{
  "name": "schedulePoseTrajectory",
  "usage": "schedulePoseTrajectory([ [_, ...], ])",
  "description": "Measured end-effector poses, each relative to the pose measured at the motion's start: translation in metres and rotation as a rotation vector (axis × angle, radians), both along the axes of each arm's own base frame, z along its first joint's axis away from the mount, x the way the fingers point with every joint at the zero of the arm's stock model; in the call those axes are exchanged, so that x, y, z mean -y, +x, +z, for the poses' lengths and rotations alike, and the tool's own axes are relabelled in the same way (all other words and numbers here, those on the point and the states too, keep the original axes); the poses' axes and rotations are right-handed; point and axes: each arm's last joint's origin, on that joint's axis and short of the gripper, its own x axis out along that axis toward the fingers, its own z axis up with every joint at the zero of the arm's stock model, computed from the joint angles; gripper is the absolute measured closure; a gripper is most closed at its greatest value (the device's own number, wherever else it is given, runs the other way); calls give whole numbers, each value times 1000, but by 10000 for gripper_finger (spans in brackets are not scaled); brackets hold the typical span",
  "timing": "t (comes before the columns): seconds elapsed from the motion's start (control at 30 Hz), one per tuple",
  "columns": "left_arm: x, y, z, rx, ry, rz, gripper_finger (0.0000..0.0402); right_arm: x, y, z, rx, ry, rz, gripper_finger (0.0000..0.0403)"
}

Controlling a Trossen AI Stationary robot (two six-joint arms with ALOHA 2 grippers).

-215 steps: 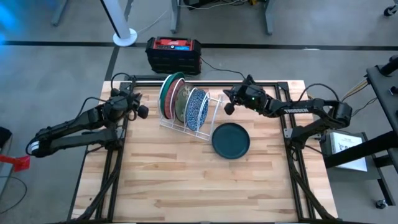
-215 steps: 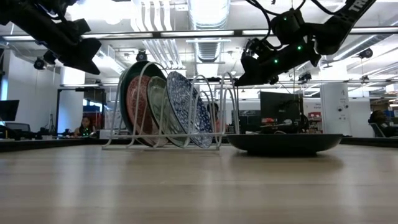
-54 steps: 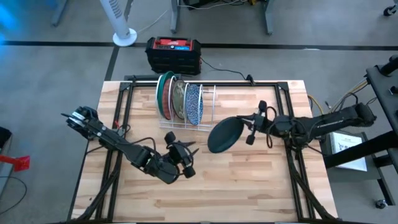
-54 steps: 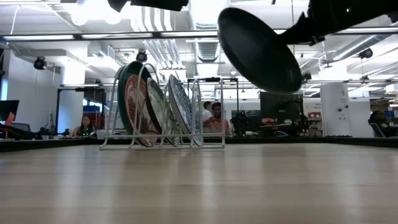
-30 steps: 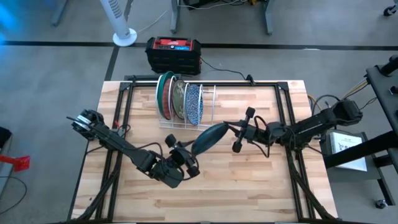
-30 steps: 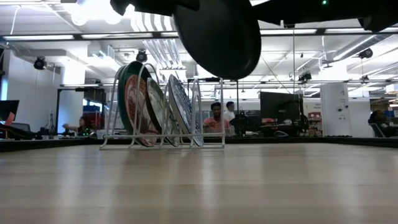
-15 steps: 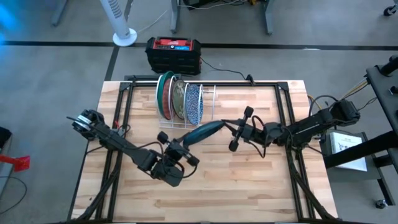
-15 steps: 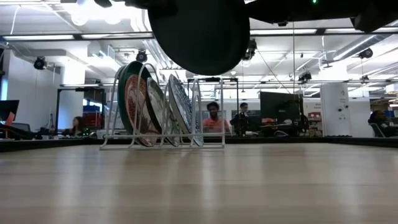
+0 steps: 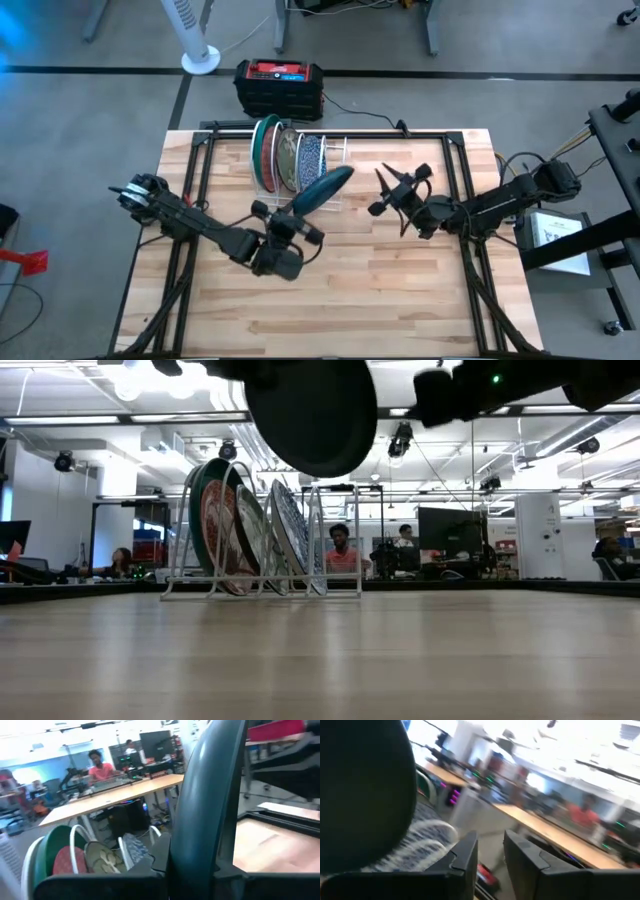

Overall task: Sort dishes
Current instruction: Put the dark blue plate into the dish rack

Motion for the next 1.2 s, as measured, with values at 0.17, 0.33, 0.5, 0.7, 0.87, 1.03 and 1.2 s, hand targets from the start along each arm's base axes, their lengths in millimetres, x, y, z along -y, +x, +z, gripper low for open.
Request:
schedulePoseTrajectory([
  [0.17, -21, 10, 7, 20, -9, 68, 384, 3, -6, -4, -67, 17, -214, 297],
  [0.33, -38, 20, 23, 35, -15, 123, 384, -1, -11, -7, -104, 19, -329, 282],
  [0.5, -51, 27, 40, 75, -30, 164, 377, -7, -14, -8, -103, 20, -309, 273],
  [0.7, -68, 31, 44, 93, -34, 211, 378, -13, -15, -8, -104, 18, -283, 277],
  [0.87, -70, 40, 33, 104, -38, 223, 379, -15, -16, -10, -108, 16, -273, 285],
  [1.03, -70, 59, 19, 80, -29, 233, 379, -15, -17, -11, -112, 14, -273, 290],
  [1.2, -75, 79, 15, 43, -16, 257, 379, -17, -17, -12, -115, 13, -266, 287],
])
